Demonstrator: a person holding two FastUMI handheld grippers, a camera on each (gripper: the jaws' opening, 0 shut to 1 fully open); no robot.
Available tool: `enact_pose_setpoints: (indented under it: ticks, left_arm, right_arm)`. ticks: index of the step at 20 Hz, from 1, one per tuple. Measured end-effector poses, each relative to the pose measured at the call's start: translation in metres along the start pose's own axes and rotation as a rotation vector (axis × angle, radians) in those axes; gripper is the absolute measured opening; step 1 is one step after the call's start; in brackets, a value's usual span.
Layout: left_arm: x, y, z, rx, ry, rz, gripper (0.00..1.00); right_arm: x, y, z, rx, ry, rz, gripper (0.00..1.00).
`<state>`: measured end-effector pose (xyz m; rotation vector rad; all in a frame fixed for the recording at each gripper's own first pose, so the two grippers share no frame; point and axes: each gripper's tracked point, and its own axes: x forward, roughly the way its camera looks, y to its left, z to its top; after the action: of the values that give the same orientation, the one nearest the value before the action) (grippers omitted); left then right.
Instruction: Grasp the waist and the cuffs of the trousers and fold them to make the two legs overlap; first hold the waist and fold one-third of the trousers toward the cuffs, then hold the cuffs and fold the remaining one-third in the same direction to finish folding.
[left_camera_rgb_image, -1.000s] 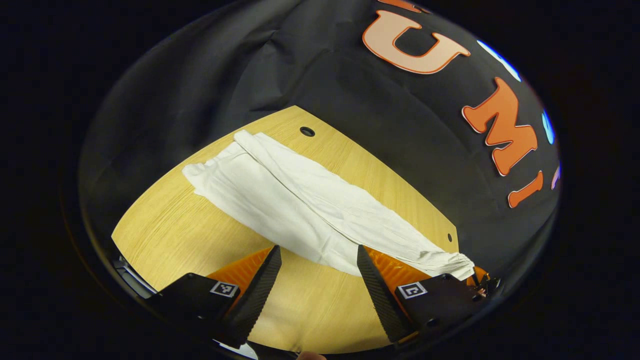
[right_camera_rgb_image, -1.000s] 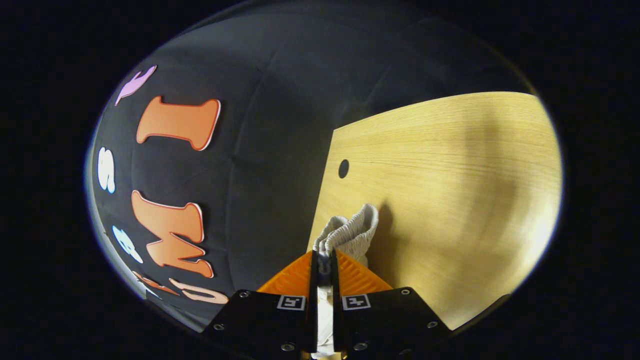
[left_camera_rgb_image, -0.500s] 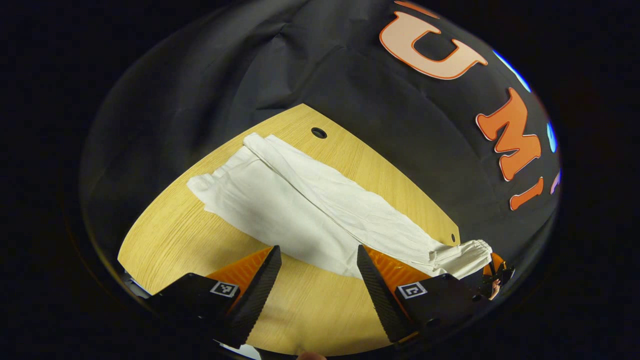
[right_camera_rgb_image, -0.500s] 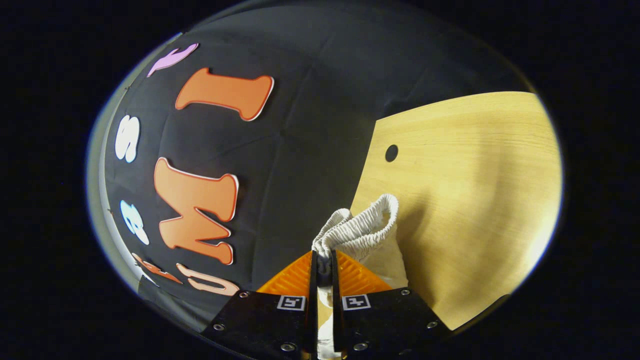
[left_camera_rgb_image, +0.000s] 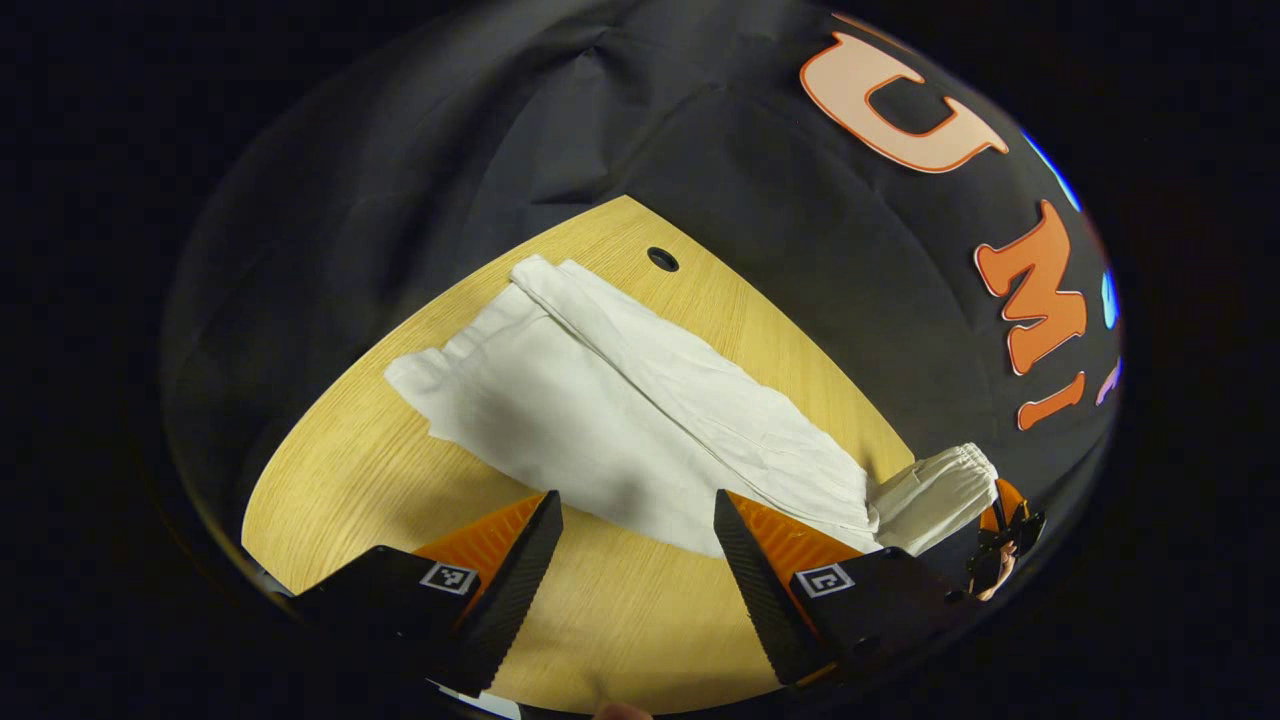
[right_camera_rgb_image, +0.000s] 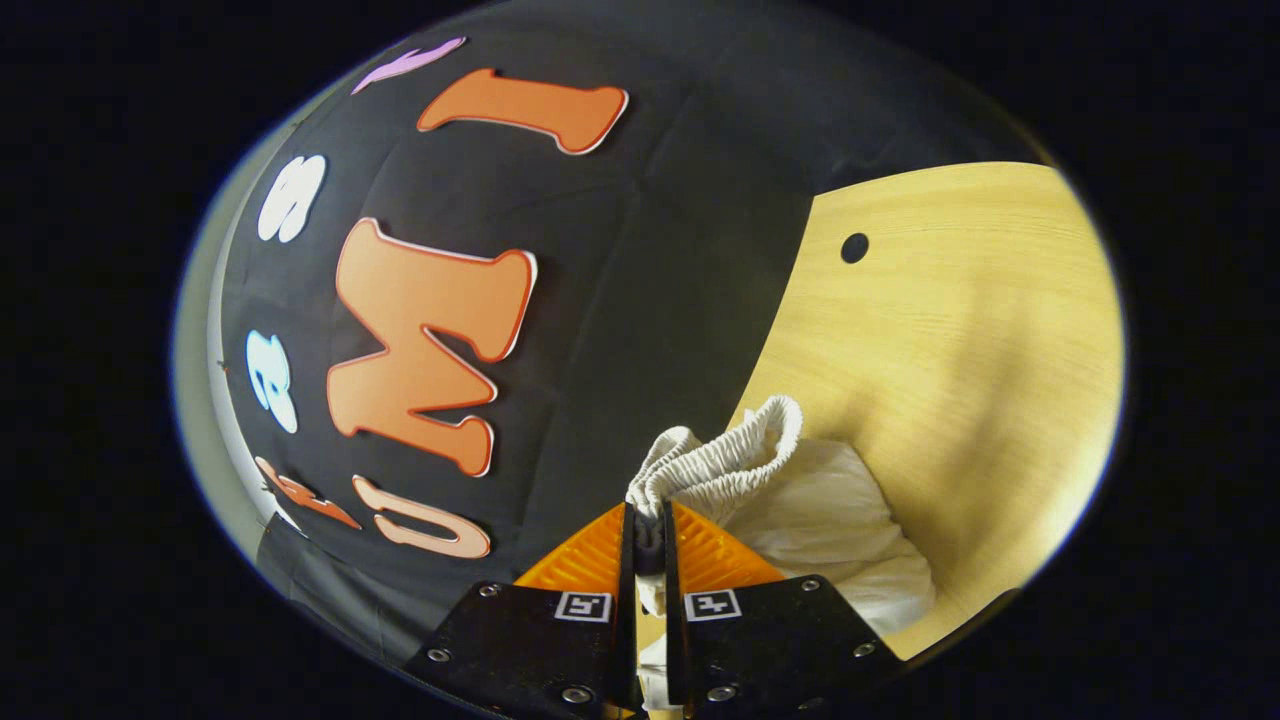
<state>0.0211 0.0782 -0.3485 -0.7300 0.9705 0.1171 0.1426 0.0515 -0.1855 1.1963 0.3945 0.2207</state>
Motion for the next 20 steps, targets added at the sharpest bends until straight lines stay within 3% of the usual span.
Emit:
enact_pose_setpoints:
  ticks: [4, 7, 11, 16, 20]
  left_arm:
    - [-0.001, 0.013, 0.003, -0.021, 0.009, -0.002, 0.96]
    - [0.0, 0.017, 0.003, -0.036, 0.021, -0.003, 1.0]
    - [0.005, 0.019, -0.001, -0.057, 0.04, 0.001, 0.97]
    - [0.011, 0.021, -0.006, -0.081, 0.064, -0.01, 1.0]
    - [0.013, 0.019, -0.009, -0.165, 0.075, -0.043, 1.0]
  right_arm:
    - [0.021, 0.019, -0.042, -0.029, 0.058, 0.016, 0.12]
    - [0.034, 0.024, -0.079, -0.059, 0.123, 0.01, 0.12]
    - [0.05, 0.014, -0.137, -0.128, 0.22, -0.062, 0.12]
    - [0.054, 0.014, -0.201, -0.164, 0.371, -0.067, 0.24]
    - [0.052, 0.016, -0.216, -0.205, 0.411, -0.064, 0.35]
